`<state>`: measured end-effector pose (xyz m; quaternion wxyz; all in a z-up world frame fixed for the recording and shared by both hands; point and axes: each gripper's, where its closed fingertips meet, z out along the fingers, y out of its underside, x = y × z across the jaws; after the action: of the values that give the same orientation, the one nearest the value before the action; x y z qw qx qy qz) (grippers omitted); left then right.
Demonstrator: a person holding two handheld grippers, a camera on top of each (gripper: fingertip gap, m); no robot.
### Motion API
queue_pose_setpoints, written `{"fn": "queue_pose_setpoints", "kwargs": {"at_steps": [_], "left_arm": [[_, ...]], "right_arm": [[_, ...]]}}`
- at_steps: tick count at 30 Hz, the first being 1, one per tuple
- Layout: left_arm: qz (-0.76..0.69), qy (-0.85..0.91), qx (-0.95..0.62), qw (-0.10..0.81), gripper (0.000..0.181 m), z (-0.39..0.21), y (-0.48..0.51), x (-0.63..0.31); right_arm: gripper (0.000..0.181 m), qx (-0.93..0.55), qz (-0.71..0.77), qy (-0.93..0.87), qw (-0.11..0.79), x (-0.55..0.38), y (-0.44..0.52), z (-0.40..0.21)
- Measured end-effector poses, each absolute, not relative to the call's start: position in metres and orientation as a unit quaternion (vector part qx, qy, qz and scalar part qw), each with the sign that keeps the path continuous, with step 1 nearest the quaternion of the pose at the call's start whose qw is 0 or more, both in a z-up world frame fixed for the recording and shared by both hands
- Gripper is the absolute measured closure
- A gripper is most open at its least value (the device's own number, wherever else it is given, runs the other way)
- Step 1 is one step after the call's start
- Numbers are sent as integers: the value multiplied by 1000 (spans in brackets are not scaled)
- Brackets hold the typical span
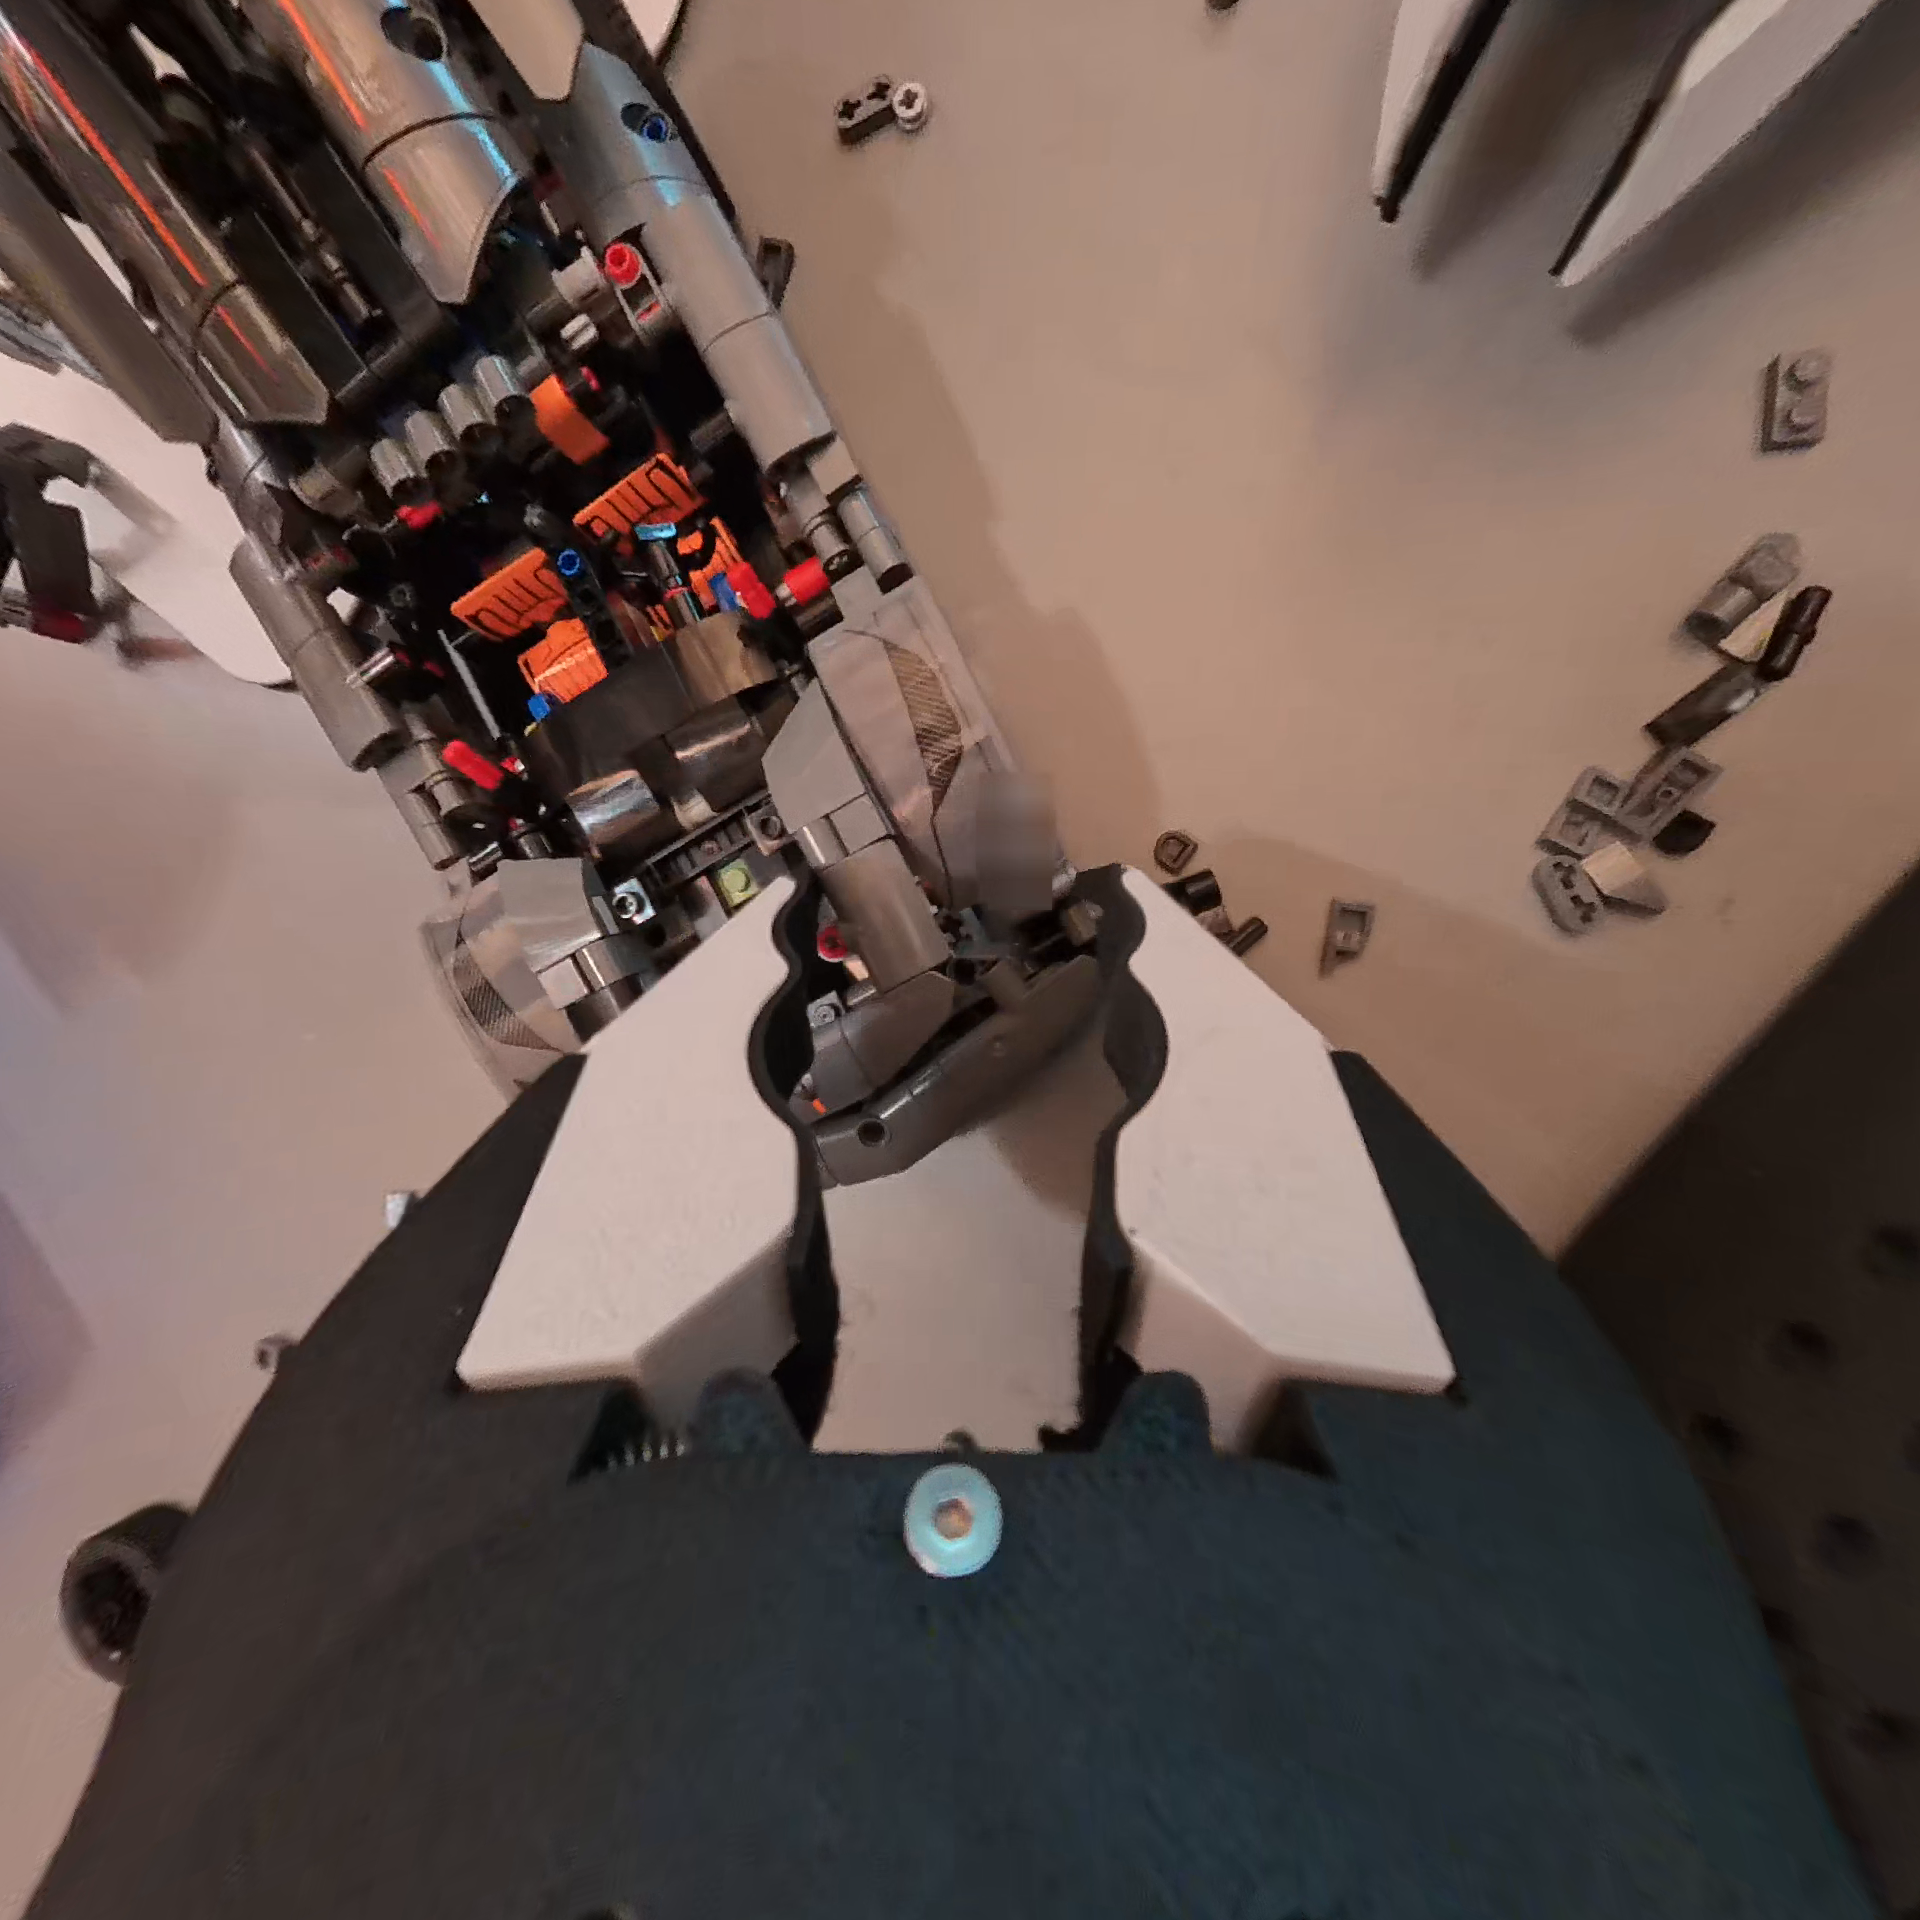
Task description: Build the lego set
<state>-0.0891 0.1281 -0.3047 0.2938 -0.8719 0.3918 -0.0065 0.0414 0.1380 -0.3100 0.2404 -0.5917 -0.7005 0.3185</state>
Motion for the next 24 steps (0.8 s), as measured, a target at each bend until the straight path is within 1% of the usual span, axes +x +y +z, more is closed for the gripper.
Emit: {"fn": "queue_pose_setpoints", "kwargs": {"at_steps": [2,6,11,16,19,21,24], "left_arm": [[-11,383,-876,292,125,-306,130,-89],[-32,349,-887,300,129,-310,137,-79],[9,369,-880,299,132,-311,140,-83],[-1,381,-882,279,133,-310,130,-97],[-34,380,-887,260,134,-308,117,-106],[-52,381,-886,260,137,-305,111,-111],[-40,390,-880,269,149,-299,106,-121]], "right_arm": [[155,-590,317,-702,241,41,137,-309],[155,-590,317,-702,243,41,137,-309],[155,-591,315,-701,244,42,138,-309],[155,-591,315,-701,245,43,138,-308],[155,-589,315,-703,245,43,137,-308],[155,-589,313,-704,243,43,136,-308],[155,-589,312,-705,242,43,136,-309]]}}
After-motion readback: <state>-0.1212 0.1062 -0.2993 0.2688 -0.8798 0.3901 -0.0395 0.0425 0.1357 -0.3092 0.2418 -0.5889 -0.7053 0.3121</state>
